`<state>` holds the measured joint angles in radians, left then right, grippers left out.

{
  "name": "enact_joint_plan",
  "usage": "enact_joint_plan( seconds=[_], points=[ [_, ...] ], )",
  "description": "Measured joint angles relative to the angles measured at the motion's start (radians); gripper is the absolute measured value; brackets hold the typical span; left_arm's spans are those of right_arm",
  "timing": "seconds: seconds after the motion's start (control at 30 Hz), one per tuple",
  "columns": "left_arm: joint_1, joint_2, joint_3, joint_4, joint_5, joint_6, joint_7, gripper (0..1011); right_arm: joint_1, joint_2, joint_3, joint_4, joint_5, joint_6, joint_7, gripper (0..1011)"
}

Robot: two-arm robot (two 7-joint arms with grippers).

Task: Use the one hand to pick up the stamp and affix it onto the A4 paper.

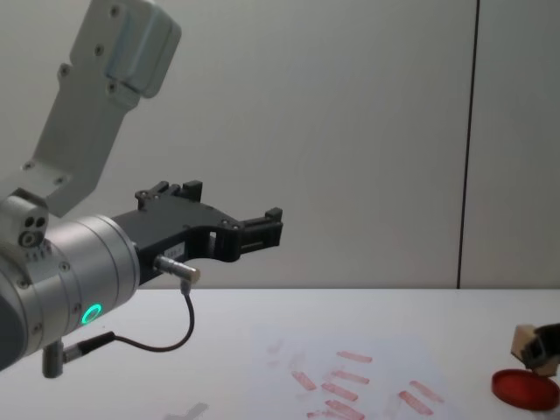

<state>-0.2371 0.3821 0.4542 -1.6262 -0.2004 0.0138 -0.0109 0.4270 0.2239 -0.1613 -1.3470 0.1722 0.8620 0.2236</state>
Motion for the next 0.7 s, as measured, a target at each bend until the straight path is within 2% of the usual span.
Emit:
enact_joint_plan(
  seconds=[0.7],
  points=[
    [0.0, 0.0, 0.0, 0.0, 0.0, 0.0, 0.0, 1002, 0.008, -0.01, -0.006, 0.028, -0.013, 0.011, 0.001, 217]
  ],
)
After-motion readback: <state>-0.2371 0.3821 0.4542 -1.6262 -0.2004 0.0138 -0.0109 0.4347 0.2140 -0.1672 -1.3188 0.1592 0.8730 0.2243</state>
